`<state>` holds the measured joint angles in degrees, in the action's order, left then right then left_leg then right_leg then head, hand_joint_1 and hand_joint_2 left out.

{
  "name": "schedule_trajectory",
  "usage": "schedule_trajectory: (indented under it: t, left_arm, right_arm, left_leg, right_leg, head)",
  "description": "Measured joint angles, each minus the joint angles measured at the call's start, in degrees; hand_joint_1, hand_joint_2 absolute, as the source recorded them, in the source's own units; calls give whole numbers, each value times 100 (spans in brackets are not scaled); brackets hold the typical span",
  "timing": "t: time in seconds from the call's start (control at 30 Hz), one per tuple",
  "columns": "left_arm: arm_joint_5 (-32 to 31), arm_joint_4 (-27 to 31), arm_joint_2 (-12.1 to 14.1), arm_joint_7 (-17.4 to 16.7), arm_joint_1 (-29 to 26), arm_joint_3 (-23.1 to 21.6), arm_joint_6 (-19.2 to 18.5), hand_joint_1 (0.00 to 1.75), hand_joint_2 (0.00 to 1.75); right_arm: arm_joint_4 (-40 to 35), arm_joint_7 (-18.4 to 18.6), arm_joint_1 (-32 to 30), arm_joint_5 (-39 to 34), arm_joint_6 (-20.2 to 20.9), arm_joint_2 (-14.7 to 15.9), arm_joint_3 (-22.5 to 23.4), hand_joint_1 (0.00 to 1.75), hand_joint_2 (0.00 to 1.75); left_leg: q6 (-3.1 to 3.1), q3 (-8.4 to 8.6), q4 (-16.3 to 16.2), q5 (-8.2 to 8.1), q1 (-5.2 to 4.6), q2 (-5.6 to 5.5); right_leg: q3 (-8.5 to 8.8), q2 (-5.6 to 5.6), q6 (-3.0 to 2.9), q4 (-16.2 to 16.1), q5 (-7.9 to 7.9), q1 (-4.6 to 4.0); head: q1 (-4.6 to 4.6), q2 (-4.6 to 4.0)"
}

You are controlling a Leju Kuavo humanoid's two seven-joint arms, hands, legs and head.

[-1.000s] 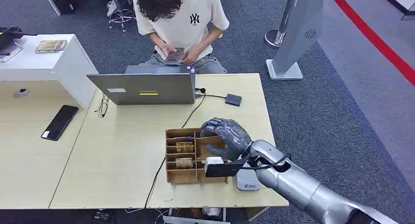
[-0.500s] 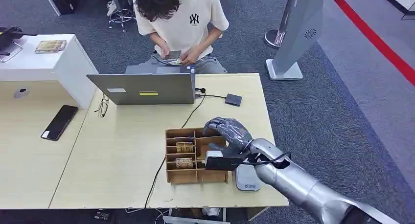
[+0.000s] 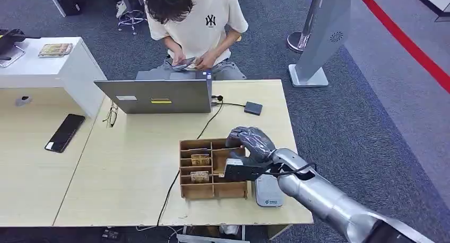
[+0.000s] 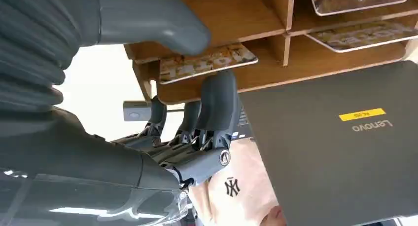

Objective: Pass the card to the sensor for recognition and then transmit it.

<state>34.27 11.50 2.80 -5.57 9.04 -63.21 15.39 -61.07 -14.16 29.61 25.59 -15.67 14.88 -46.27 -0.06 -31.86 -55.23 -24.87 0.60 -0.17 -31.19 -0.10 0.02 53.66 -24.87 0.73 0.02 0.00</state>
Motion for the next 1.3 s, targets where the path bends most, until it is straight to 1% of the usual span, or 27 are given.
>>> schedule_trajectory:
  t: [0.33,0.5,0.67,0.7,0.83,0.87,1.1,1.13,1.17,1.3]
  left_arm:
    - [0,0,-2,0,-3,48,4,0,0]
    - [0,0,-2,0,-5,72,9,0,0]
    - [-15,0,-2,0,-7,94,13,0,0]
    - [-18,0,-2,0,-8,96,13,0,0]
    - [-17,0,-2,7,-14,101,13,0,0]
    - [-17,0,-2,13,-15,105,15,0,0]
    - [-15,0,-2,55,-25,149,26,0,0]
    - [-15,0,-2,72,-27,153,28,0,0]
    - [-15,0,-2,79,-28,155,31,0,0]
    - [-15,0,-2,87,-29,179,33,0,0]
  right_arm:
    - [138,0,115,-57,-11,-37,31,155,175]
    - [175,0,150,-63,-11,-54,35,159,175]
    - [201,-83,173,-201,37,-70,48,157,175]
    - [208,-96,174,-245,59,-72,59,161,175]
    - [221,-223,177,-577,260,-74,127,159,175]
    - [223,-273,175,-689,337,-74,162,161,175]
    - [218,-612,182,-1439,702,-74,378,159,175]
    - [216,-665,183,-1539,757,-74,415,155,175]
    - [214,-713,183,-1635,798,-74,455,159,175]
    - [212,-835,198,-1860,929,-74,559,159,175]
  left_leg:
    - [0,0,0,0,0,-3]
    - [0,1,0,0,0,-2]
    - [0,1,0,0,0,-3]
    - [0,1,0,0,0,-3]
    - [0,0,0,0,0,-3]
    - [0,0,0,0,0,-2]
    - [0,0,0,0,0,-2]
    - [0,0,0,0,0,-3]
    - [0,0,0,0,0,-2]
    - [0,1,0,1,0,-2]
  right_leg:
    - [1,-3,0,0,0,0]
    - [1,-3,0,0,0,0]
    - [2,-3,0,0,0,0]
    - [2,-3,0,0,0,0]
    - [2,-3,0,0,0,0]
    - [1,-2,0,0,0,0]
    - [1,-2,0,0,0,0]
    - [0,-2,0,0,0,0]
    - [0,-1,0,0,0,0]
    - [1,-1,0,0,0,0]
  head:
    - [0,0]
    - [0,0]
    - [0,0]
    - [0,0]
    - [0,0]
    - [0,0]
    - [0,0]
    - [0,0]
    - [0,0]
    - [0,0]
